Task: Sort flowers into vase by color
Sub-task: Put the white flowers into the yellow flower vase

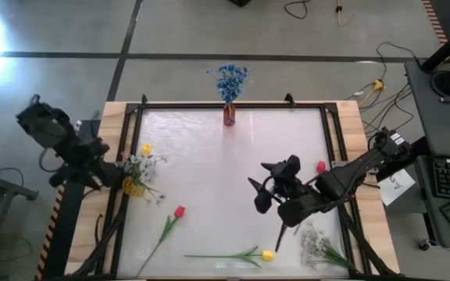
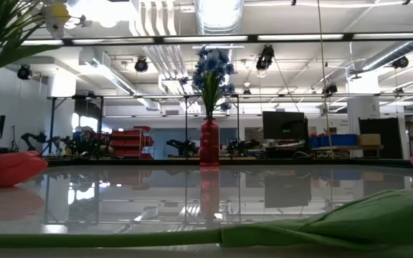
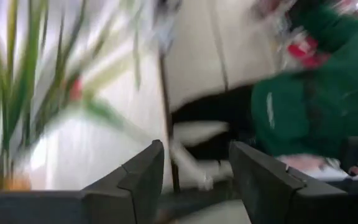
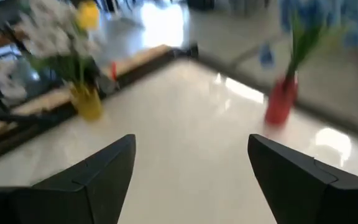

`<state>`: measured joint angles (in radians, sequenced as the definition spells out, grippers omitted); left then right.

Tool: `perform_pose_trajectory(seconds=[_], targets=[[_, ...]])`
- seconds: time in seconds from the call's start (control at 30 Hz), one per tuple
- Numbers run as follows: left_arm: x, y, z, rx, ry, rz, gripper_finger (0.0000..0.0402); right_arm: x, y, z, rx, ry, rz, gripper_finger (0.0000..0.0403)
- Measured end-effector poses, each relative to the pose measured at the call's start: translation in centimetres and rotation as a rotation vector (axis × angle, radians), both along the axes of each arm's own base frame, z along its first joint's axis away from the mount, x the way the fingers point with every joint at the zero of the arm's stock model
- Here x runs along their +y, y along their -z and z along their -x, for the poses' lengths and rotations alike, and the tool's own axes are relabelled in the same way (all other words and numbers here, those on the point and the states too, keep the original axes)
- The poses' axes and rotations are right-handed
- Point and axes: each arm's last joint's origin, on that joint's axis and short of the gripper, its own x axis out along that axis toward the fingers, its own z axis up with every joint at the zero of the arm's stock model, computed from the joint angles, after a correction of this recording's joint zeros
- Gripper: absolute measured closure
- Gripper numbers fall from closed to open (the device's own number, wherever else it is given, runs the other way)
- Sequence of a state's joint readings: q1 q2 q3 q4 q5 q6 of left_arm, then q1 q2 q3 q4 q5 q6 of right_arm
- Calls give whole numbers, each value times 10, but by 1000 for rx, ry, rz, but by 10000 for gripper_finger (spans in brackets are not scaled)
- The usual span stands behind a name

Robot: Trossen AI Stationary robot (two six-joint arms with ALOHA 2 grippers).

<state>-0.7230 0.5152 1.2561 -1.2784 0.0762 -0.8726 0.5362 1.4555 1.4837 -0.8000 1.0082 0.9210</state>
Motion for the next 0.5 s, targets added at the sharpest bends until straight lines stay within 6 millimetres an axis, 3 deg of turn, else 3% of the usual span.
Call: perform_pose_trajectory(seconds=[0.23,0.33,0.5], targets=[[-9,-52,-20,-446,-107,-35,243,-9,10,22,185,5,-206,108],[-19,-64,-35,-501,-176,-85,249,-12,8,31,259,-27,-221,108],[-40,-67,-66,-463,-317,-222,256,-16,6,44,443,-166,-233,108]])
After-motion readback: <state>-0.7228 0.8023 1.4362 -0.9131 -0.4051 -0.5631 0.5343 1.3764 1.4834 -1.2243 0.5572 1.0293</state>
